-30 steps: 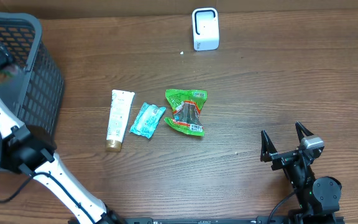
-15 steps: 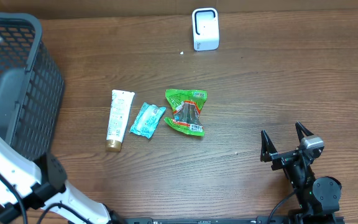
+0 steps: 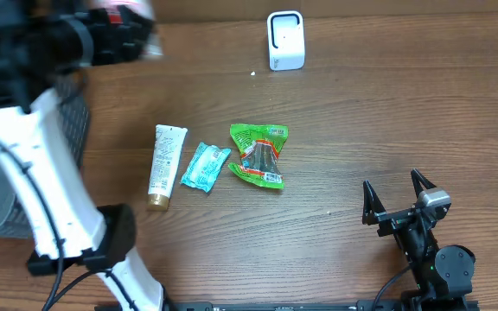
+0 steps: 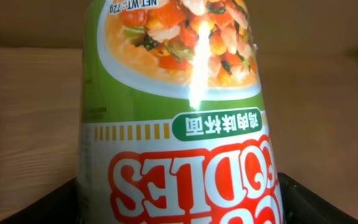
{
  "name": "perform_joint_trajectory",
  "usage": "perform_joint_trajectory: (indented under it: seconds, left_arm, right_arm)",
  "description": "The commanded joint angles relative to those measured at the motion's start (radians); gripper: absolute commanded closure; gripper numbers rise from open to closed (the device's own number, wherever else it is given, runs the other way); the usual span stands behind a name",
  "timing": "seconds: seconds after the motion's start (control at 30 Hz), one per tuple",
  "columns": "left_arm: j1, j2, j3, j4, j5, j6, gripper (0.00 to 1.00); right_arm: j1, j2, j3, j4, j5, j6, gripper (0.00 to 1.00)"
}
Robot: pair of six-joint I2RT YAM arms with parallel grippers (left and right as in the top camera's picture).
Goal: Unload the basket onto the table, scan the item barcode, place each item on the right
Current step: 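Lift the Cup Noodles cup out and drop it right of the snack bag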
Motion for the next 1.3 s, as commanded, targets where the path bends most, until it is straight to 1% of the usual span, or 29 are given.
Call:
perform_joint_trajectory:
  seconds: [0.0, 0.1, 0.17, 0.23, 0.37, 0.57, 0.77, 0.9, 1.1, 1.27]
  left_arm:
    - [-0.148, 0.047, -0.005, -0.005, 0.022, 0.001, 0.25]
    - [-0.266, 0.108, -0.005, -0.003, 0.022, -0.048, 0.24]
    - [-0.33, 0.159, -0.005, -0.003, 0.022, -0.082, 0.21]
    - [-0.38, 0.213, -0.005, -0.003, 0.023, -0.125, 0.2]
    - [-0.472, 0.342, -0.005, 0.025, 0.031, -0.204, 0.21]
    - [-0.576, 0.498, -0.005, 0.068, 0.03, -0.245, 0.24]
    - [-0.638, 0.633, -0.005, 0.131, 0.026, -0.282, 0.25]
    - [-0.661, 0.682, -0.005, 0.161, 0.026, -0.285, 0.25]
    - [-0.671, 0.677, -0.004, 0.204, -0.004, -0.281, 0.25]
    - [-0.663, 0.671, 0.01, 0.187, -0.04, -0.28, 0.24]
  right_arm:
    - [0.006, -0.012, -0.011, 0.004, 0.007, 0.008, 0.0]
    - [0.006, -0.012, -0.011, 0.004, 0.007, 0.008, 0.0]
    - [0.006, -0.012, -0.011, 0.004, 0.007, 0.008, 0.0]
    - [0.006, -0.012, -0.011, 0.004, 0.007, 0.008, 0.0]
    - [0.006, -0.012, -0.011, 0.004, 0.007, 0.008, 0.0]
    - [0.006, -0.012, -0.011, 0.004, 0.007, 0.008, 0.0]
    - [0.006, -0.012, -0.011, 0.004, 0.007, 0.008, 0.0]
    - [0.006, -0.012, -0.011, 0.004, 0.007, 0.008, 0.0]
    - [0.006, -0.012, -0.011, 0.004, 0.007, 0.008, 0.0]
    - [0.006, -0.012, -0.011, 0.004, 0.007, 0.008, 0.0]
